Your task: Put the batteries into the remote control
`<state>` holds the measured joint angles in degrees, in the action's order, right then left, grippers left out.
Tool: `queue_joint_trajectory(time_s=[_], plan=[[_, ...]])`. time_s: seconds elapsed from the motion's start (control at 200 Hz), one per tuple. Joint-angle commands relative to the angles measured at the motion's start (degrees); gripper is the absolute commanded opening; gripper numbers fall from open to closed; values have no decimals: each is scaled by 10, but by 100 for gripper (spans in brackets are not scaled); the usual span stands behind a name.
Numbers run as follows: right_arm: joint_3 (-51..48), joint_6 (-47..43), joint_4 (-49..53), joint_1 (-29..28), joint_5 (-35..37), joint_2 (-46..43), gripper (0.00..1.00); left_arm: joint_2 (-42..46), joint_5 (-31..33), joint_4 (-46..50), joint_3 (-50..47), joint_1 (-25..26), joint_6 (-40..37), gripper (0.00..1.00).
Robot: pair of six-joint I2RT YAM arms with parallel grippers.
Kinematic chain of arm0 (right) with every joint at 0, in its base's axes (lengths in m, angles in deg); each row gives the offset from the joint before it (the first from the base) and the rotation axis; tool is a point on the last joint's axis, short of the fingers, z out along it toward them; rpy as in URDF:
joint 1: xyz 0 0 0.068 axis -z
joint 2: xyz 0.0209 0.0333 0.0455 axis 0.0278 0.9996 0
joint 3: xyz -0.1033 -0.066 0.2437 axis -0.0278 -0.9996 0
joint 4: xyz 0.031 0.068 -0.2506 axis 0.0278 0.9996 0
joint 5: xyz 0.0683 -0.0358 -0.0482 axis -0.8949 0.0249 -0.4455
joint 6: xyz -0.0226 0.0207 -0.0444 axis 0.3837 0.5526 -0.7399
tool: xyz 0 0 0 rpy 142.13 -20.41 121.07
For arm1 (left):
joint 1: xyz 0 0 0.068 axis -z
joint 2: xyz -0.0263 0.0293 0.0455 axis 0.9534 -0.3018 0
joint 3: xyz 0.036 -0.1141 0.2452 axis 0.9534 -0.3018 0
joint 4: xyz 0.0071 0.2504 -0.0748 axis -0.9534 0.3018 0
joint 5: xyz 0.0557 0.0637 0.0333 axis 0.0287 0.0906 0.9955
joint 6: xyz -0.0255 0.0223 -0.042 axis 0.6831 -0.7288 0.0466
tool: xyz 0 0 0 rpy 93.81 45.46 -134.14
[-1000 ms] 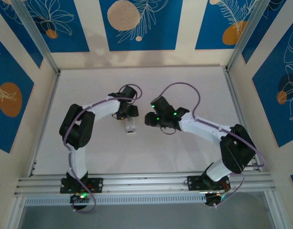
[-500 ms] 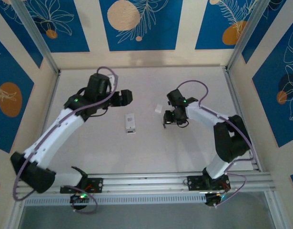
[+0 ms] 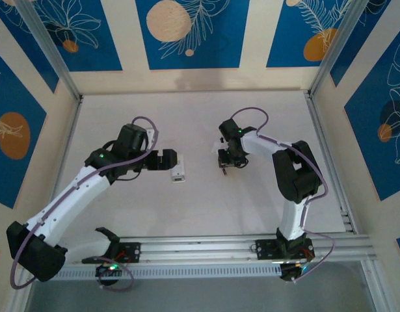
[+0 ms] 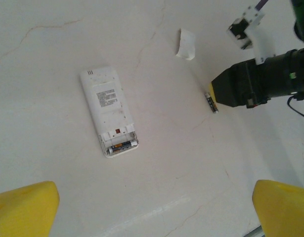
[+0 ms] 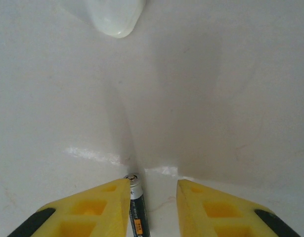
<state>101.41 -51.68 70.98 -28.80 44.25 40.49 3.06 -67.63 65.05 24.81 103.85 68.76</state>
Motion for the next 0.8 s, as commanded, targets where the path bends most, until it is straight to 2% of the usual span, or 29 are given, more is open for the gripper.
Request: queue_joint_trajectory(time_s=[0.0, 0.52, 0.795], plan=[[16, -10, 19, -13, -15, 10, 31, 13, -1, 2, 8, 1, 0, 100], [40, -31, 34, -27, 32, 48, 23, 7, 2, -13, -8, 1, 8, 100], [71, -52, 42, -40, 7, 26, 9, 17, 12, -7, -4, 0, 8, 100]])
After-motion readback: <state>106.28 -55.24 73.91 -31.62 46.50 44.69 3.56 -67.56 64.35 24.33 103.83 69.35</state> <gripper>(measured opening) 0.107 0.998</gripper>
